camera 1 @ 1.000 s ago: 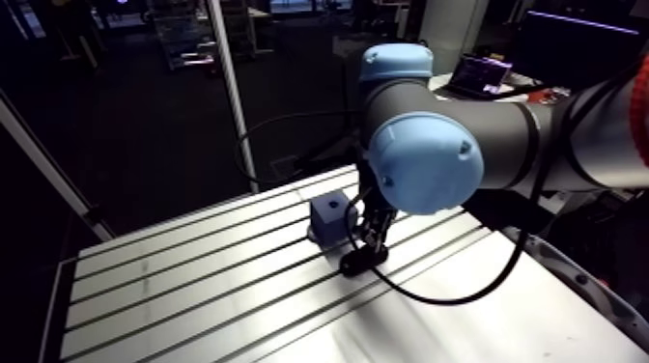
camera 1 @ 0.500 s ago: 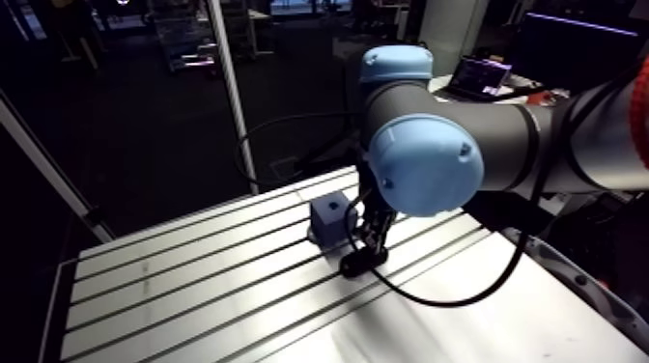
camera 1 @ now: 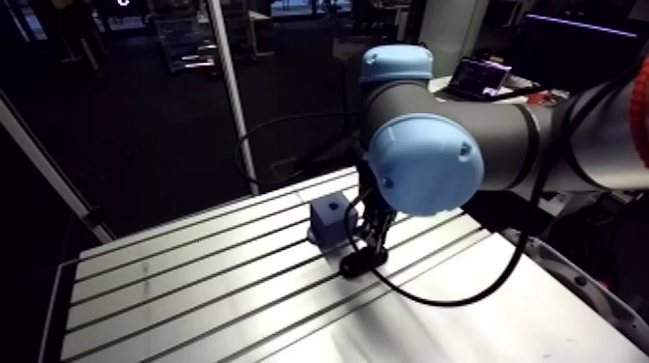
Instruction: Pick up the M10 bolt and insert it into the hex recess until seated.
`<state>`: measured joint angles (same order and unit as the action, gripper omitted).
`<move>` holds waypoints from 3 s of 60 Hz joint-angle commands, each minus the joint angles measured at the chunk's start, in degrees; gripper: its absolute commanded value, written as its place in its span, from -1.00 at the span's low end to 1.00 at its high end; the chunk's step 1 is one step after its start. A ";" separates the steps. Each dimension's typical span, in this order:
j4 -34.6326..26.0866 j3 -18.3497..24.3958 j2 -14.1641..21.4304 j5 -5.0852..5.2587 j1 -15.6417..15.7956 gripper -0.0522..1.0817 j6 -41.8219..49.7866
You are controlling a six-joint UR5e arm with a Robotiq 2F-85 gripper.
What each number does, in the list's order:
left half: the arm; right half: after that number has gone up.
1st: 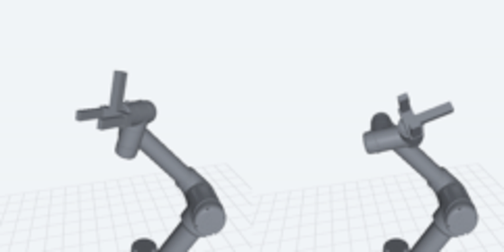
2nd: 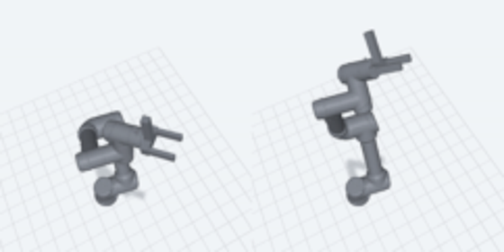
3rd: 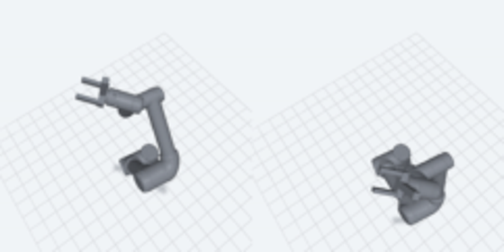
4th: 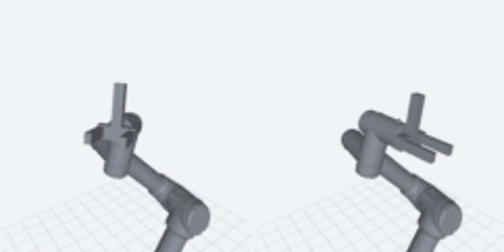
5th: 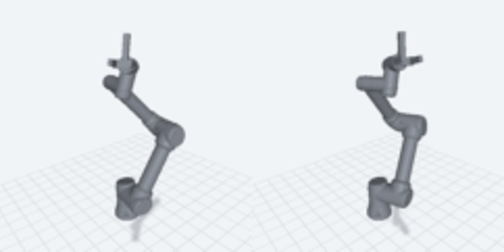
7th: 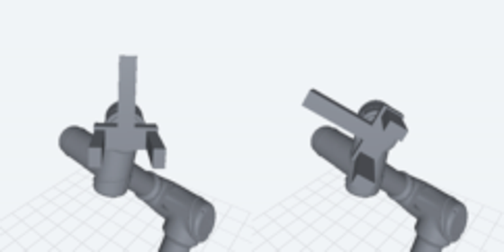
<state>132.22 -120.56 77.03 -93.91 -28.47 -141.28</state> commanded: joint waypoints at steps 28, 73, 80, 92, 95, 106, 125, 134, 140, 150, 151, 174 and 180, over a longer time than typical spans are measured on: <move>-3.76 2.87 3.81 0.44 -0.19 0.42 -0.62; -28.14 17.28 8.10 0.10 3.99 0.58 3.76; -29.14 19.10 6.59 -0.96 5.85 0.58 4.89; -32.41 23.19 4.47 -2.11 7.69 0.60 6.80; -33.61 23.96 3.96 -2.11 7.71 0.60 7.51; -37.31 26.43 2.41 -2.38 7.72 0.61 9.12; -38.48 29.75 -2.19 -2.71 7.80 0.87 9.13; -38.24 31.18 -4.23 -3.66 9.10 0.89 9.13; -38.05 32.05 -5.30 -3.69 9.29 0.92 8.72; -37.67 33.27 -7.33 -4.02 9.71 0.96 6.26; -37.67 33.27 -7.33 -4.02 9.71 0.96 6.26; -39.80 35.66 -9.53 -7.76 10.69 0.96 1.59; -39.89 35.79 -9.83 -7.91 10.71 0.96 1.48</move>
<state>92.69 -85.36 68.03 -100.53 -18.04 -138.64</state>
